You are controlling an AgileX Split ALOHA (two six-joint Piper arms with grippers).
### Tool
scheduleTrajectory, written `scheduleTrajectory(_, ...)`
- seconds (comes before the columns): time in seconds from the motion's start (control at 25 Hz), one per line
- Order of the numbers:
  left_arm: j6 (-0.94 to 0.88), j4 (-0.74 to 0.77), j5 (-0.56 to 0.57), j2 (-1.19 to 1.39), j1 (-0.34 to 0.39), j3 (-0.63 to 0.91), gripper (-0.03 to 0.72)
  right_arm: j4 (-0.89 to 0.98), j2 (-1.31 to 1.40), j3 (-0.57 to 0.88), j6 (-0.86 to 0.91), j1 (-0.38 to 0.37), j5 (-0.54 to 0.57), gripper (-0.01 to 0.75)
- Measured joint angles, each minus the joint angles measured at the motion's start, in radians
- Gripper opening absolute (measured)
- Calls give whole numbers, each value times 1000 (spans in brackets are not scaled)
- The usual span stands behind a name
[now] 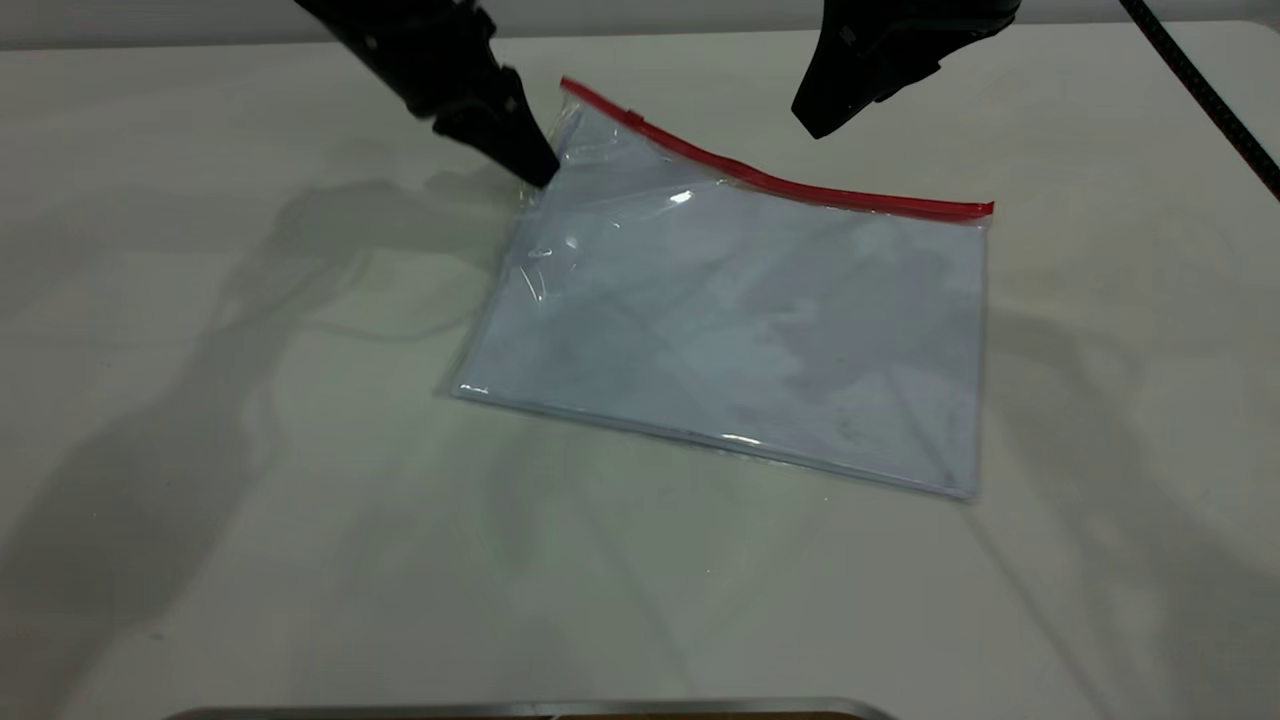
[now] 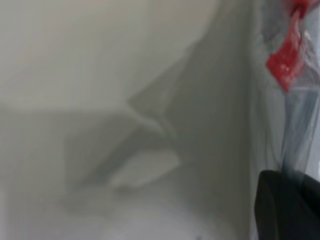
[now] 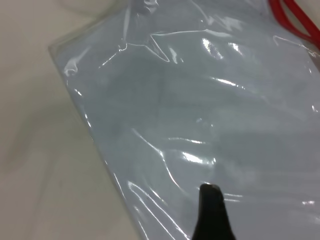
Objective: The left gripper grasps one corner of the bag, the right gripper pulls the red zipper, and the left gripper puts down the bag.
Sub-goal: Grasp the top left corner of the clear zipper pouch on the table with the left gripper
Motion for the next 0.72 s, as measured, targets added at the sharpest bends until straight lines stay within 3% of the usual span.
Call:
scheduleTrajectory(0.2,-16,-11,-20,38,0,0,20,0,0,0,8,0,2,578)
scheduleTrajectory(0.36,-17,-12,-20,40,0,0,82,0,0,0,8,0,2,578)
scheduleTrajectory(0.52,-17,-39,-25,42,0,0,235,0,0,0,8,0,2,578)
scheduleTrajectory(0.72,-17,-94,-69,49,-1,0,481,0,0,0,8,0,2,578)
